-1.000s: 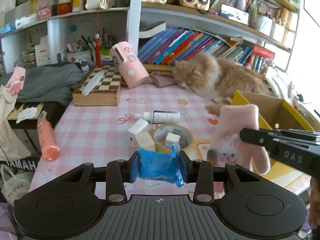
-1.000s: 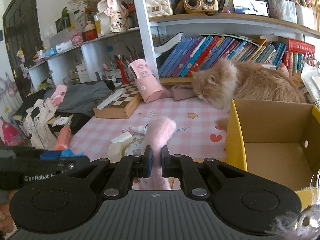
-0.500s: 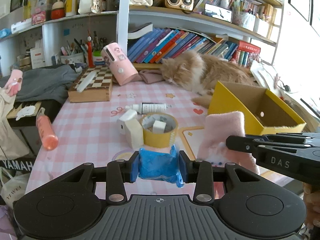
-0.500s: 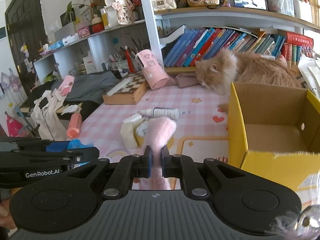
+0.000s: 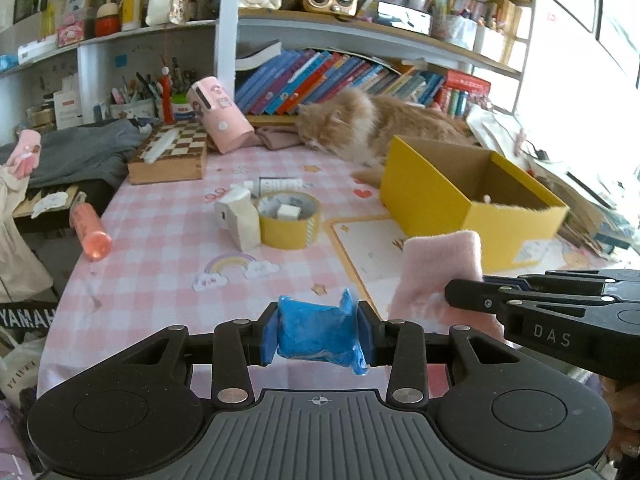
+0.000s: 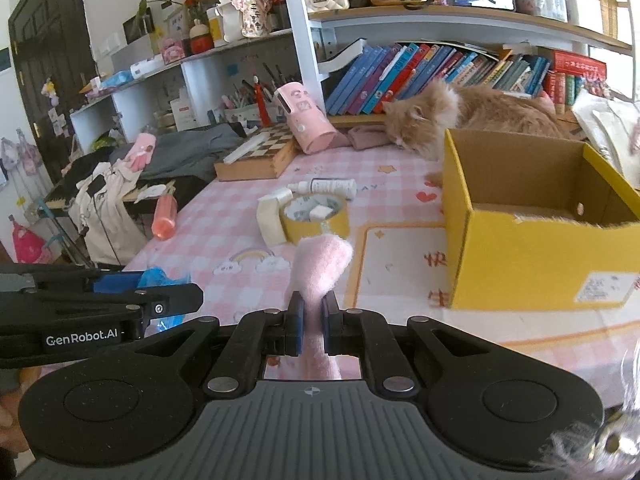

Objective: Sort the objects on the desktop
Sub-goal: 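Lift the glove with the right tool while the left tool carries the blue packet toward the yellow box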

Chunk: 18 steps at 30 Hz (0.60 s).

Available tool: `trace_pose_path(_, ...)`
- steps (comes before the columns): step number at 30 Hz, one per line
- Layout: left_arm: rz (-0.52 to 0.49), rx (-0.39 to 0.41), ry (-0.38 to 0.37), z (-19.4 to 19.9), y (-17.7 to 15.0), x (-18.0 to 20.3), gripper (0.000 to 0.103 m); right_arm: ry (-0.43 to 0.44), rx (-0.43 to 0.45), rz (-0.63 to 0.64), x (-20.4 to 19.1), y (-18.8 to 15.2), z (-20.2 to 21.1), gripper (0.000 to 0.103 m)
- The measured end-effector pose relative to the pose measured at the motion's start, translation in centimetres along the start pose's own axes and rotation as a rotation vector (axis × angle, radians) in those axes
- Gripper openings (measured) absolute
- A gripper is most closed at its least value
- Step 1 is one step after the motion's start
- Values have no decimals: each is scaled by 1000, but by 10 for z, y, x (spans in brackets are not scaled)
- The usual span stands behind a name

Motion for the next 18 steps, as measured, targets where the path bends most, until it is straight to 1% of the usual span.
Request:
trace_pose_path(5, -24, -30, -39, 0, -12, 18, 38, -26, -17, -24, 9, -22, 20, 8)
trace_pose_path(9, -67, -69, -95, -3, -20, 37, 38, -60, -51, -70, 21, -40, 34, 8)
trace_pose_path(18, -160, -111, -243, -10, -33, 88, 38, -202, -77, -191, 59, -70, 71, 8)
Point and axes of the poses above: each gripper's, at about its wrist camera, not at the fingertips, and z roughly against the way its jaws point, x to its right, y to its top, the point moved 9 cm from there along -z, roughly the way its jaws point, and after that the axes turned 11 degrees about -y, right-handed, at the moved point
